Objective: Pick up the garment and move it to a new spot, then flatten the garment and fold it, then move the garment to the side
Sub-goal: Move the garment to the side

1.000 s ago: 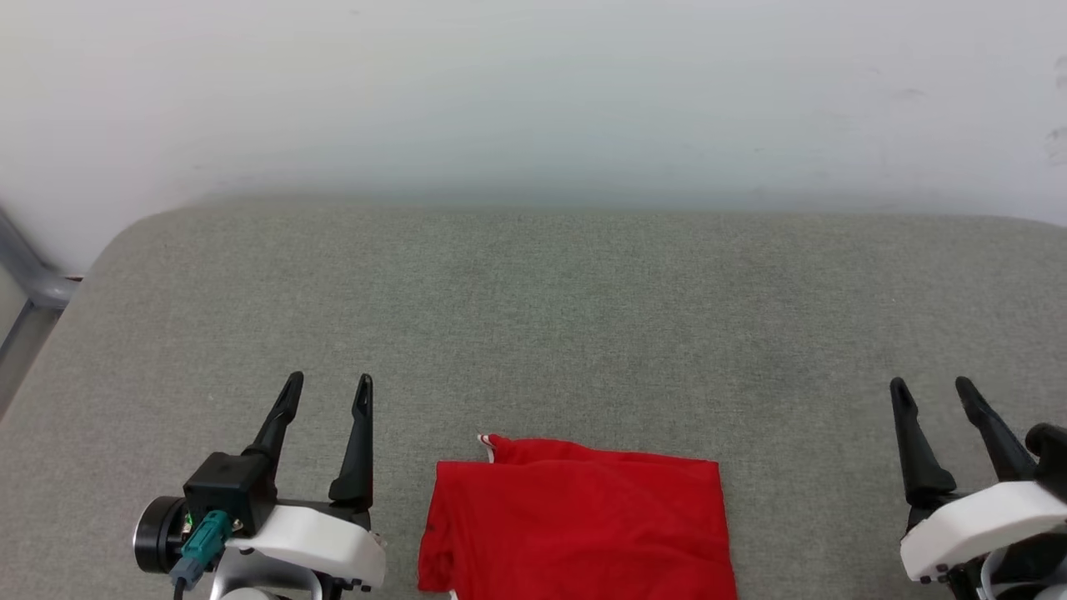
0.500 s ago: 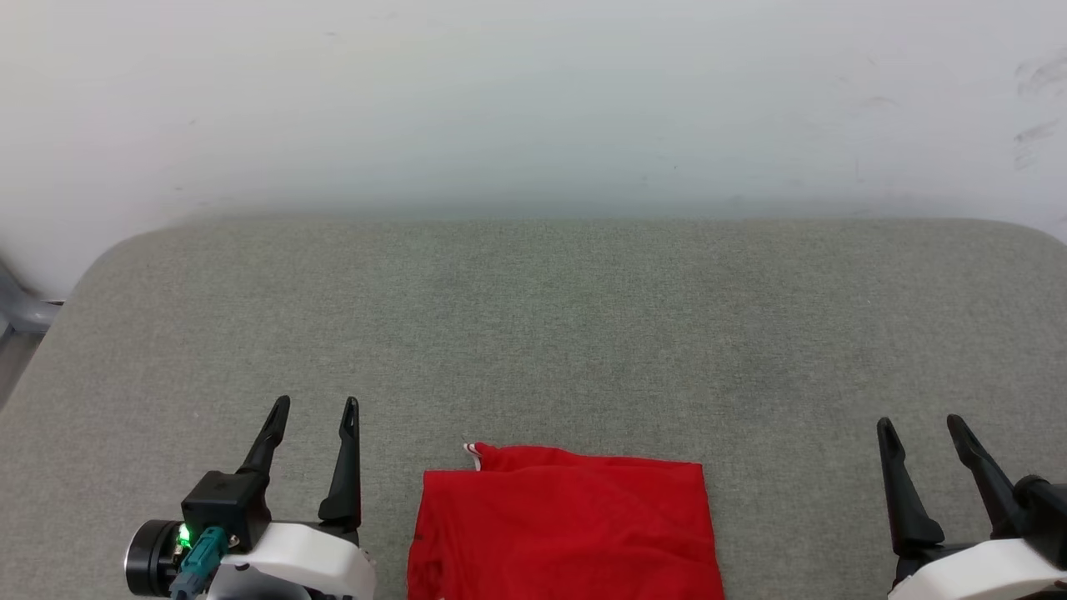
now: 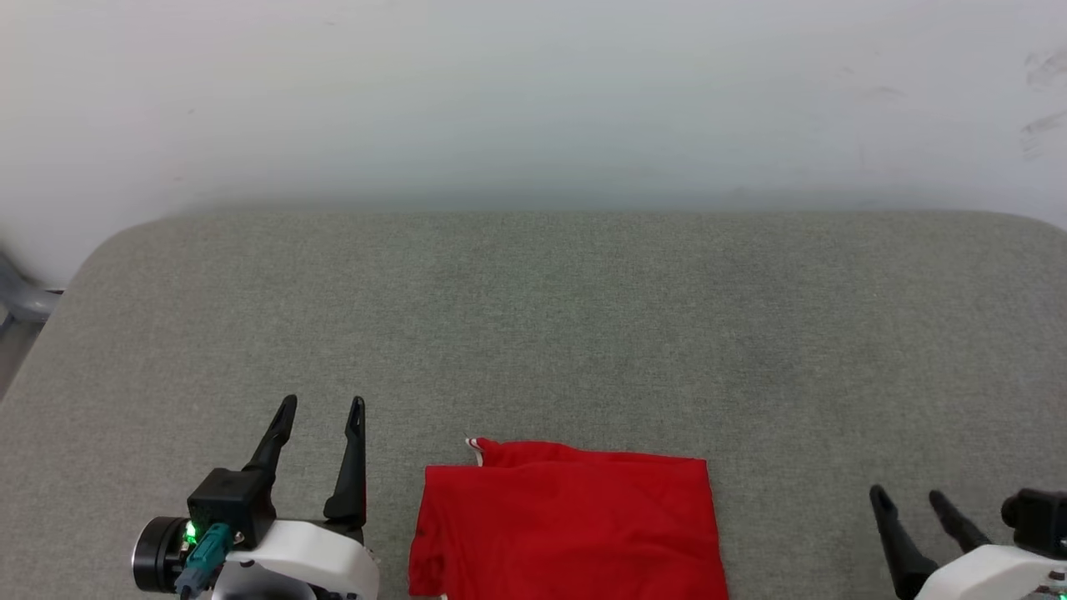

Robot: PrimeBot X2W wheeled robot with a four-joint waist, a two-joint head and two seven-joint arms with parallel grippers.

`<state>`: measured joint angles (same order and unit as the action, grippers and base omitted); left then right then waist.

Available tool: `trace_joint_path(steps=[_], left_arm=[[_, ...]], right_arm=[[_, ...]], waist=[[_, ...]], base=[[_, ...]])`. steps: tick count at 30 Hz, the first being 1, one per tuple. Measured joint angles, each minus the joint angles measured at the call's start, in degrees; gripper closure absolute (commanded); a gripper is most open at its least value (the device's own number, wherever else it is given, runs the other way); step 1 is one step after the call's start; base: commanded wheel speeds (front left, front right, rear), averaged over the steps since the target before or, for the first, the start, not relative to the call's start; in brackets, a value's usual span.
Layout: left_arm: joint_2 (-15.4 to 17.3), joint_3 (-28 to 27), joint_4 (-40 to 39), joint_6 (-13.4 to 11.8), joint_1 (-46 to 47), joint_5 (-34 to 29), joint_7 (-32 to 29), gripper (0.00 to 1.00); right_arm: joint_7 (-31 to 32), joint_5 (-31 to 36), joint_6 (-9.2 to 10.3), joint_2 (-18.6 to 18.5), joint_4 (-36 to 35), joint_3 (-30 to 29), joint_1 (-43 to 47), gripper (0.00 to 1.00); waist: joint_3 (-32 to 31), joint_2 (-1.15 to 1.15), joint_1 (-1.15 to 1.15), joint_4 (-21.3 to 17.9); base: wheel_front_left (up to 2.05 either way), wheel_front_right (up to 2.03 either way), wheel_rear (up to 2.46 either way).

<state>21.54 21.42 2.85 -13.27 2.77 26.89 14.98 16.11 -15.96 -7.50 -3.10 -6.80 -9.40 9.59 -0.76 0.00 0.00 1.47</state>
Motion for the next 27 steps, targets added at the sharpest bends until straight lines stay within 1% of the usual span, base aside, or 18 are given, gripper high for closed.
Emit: trace_joint_path(steps=[2, 4, 7, 11, 15, 19, 25, 26, 27], left_arm=[[-0.4, -0.1, -0.1, 0.2, 0.1, -0.1, 0.0, 0.00], [-0.7, -0.1, -0.2, 0.6, 0.2, -0.5, 0.0, 0.00], [-1.3, -0.2, -0.2, 1.2, 1.1, -0.7, 0.0, 0.00], [-2.3, -0.3, -0.6, 2.3, 2.9, -1.4, 0.0, 0.00], [-3.1, -0.8, -0.7, 3.2, 4.4, -2.0, 0.1, 0.00], [-4.0, -1.4, -0.5, 4.2, 5.3, -2.6, 0.1, 0.00], [-4.9, -2.6, 0.1, 5.5, 5.9, -3.4, 0.1, 0.00], [-5.0, -2.9, 0.3, 5.7, 5.9, -3.6, 0.1, 0.00], [-5.2, -3.0, 0.4, 5.8, 5.9, -3.7, 0.1, 0.00]], right_arm=[[5.1, -2.7, 0.00, -0.3, 2.2, -0.2, -0.3, 0.00], [10.0, -3.6, 0.00, -1.4, 4.5, 0.3, -0.6, 0.00], [15.6, -6.4, 0.00, -1.7, 6.4, 1.3, -2.5, 0.00], [21.6, -11.0, 0.00, -1.5, 9.3, 4.1, -4.3, 0.00], [24.7, -16.3, 0.00, -0.7, 11.7, 6.7, -7.2, 0.00], [25.8, -20.6, 0.00, -0.4, 14.6, 8.4, -9.8, 0.00], [29.3, -23.8, -0.08, -0.3, 20.8, 9.2, -12.6, 0.00], [29.6, -24.3, -0.09, -0.3, 21.5, 9.3, -13.0, 0.18], [29.9, -24.4, -0.09, -0.4, 22.0, 9.5, -13.2, 0.73]], waist=[[0.4, 0.00, 0.00, 0.3], [0.7, 0.00, 0.00, 0.8], [1.8, 0.00, 0.00, 1.5], [3.8, 0.00, 0.00, 2.8], [6.0, 0.00, 0.00, 4.3], [8.1, 0.00, 0.01, 5.8], [10.1, 0.00, 0.00, 7.6], [10.2, 0.00, 0.00, 7.8], [10.3, 0.00, 0.00, 7.9]], base=[[0.00, 0.00, 0.00], [0.00, 0.00, 0.00], [0.00, 0.00, 0.00], [0.00, 0.00, 0.00], [0.00, 0.00, 0.00], [0.00, 0.00, 0.00], [0.00, 0.00, 0.00], [0.00, 0.00, 0.00], [0.00, 0.00, 0.00]])
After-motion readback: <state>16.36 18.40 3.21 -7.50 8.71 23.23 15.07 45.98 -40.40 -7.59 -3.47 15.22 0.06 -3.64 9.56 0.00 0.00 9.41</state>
